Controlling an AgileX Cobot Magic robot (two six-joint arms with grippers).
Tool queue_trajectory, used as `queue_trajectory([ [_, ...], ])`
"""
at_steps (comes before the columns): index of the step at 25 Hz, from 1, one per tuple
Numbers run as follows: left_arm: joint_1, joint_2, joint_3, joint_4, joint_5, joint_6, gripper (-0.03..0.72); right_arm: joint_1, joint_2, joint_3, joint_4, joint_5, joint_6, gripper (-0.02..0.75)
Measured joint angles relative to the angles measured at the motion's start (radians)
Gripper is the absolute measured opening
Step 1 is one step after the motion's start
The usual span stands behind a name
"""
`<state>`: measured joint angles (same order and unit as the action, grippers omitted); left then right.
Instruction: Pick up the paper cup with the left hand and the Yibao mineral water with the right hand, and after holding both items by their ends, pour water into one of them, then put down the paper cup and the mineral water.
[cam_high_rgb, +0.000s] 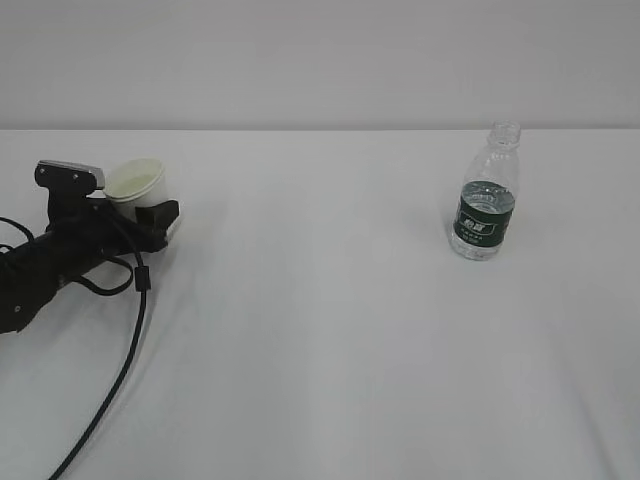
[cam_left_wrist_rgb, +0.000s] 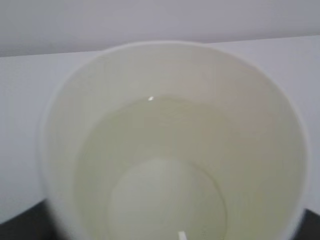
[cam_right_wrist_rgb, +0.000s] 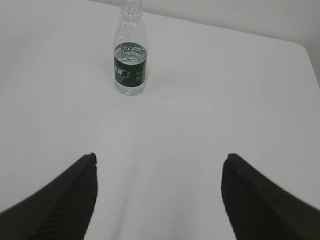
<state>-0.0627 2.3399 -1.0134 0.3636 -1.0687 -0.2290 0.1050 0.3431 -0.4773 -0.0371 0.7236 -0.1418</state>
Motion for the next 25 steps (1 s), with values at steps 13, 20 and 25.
queue_trajectory([
  [13, 0.000, 0.000, 0.028, 0.000, -0.042, 0.000, 0.522, 0.000, 0.000, 0.000, 0.002, 0.017, 0.000, 0.585],
  [20, 0.000, 0.000, 0.028, 0.000, -0.043, -0.004, 0.531, 0.000, 0.000, 0.000, 0.005, 0.020, 0.000, 0.585],
  [25, 0.000, 0.000, 0.030, 0.008, -0.040, -0.025, 0.533, 0.000, 0.000, 0.000, 0.005, 0.019, 0.000, 0.585],
])
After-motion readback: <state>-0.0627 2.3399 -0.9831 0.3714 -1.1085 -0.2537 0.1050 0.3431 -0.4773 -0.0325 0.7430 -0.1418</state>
